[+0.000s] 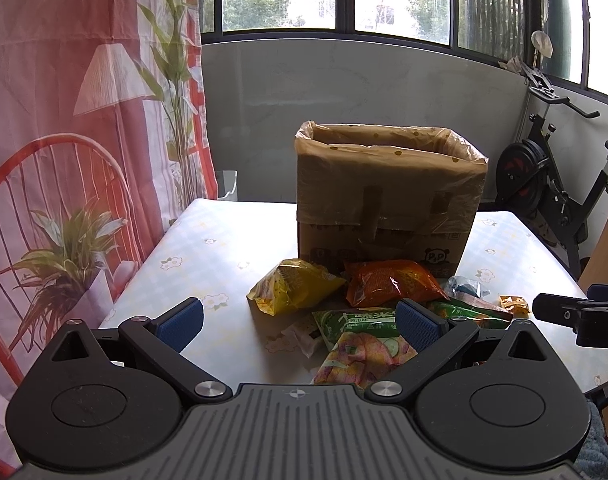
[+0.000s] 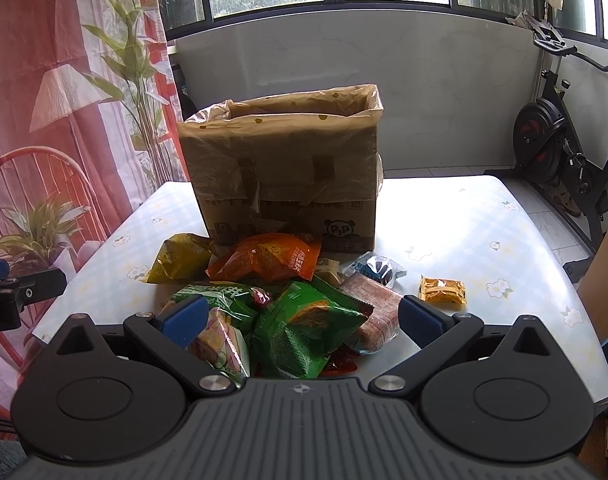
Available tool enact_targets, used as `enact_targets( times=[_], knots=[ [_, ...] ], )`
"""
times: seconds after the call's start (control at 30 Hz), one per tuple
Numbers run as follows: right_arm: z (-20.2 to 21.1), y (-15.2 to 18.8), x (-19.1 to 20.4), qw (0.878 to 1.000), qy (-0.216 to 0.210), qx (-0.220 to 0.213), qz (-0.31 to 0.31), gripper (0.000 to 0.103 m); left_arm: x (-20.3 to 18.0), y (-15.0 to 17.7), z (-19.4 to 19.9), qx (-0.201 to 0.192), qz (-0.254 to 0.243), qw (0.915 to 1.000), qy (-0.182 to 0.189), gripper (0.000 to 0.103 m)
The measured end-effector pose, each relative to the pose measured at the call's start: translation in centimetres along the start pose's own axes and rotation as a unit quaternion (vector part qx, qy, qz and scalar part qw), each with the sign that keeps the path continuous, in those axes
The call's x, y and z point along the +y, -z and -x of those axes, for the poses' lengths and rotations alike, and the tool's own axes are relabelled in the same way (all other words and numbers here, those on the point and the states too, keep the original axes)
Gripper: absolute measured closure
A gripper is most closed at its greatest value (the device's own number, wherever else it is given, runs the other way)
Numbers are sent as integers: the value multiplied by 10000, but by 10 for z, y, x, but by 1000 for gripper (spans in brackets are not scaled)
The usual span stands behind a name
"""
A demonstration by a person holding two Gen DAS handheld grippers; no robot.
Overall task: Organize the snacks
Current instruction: 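Grasp a green cracker bag with the left tool while the right tool grasps another green bag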
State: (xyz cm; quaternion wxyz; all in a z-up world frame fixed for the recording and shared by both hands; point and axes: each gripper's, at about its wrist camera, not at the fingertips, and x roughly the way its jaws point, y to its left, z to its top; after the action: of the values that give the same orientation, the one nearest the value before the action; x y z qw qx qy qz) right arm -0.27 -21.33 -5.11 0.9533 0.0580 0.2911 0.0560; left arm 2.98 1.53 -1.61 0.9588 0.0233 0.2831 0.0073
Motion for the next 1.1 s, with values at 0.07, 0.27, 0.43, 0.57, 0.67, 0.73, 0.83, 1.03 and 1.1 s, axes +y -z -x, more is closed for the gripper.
enact_targets(
  times=[0.07,0.27,0.43,0.57,0.67,0.73,0.83,1.03,1.1],
  knots=[
    [0,-3,-4,9997,-86,-208,-16,0,6,-5,-4,-76,40,9999,-102,0],
    [-15,-13,-13,9956,-23,-920,177,0,12,-12,-26,-398,108,9990,-175,1],
    [-58,-18,-18,9980,-152,-595,134,0,-9,-12,-64,-424,-202,9989,52,3],
    [-82,-12,-32,9970,-70,-493,-601,0,-29,-2,-94,-234,-396,9982,390,12],
    [-87,6,-37,9959,21,-467,-770,1,-40,12,-115,-57,-469,9978,471,12],
    [-90,19,-38,9972,66,-362,-650,2,-43,22,-125,59,-503,9975,502,12],
    [-98,38,-41,9979,-118,-23,-634,6,-43,32,-137,168,-430,9974,556,12],
    [-110,44,-46,9956,-374,264,-812,12,-47,43,-148,265,-442,9953,823,12],
    [-113,46,-46,9951,-449,319,-819,12,-48,46,-155,301,-426,9951,835,12]
  ],
)
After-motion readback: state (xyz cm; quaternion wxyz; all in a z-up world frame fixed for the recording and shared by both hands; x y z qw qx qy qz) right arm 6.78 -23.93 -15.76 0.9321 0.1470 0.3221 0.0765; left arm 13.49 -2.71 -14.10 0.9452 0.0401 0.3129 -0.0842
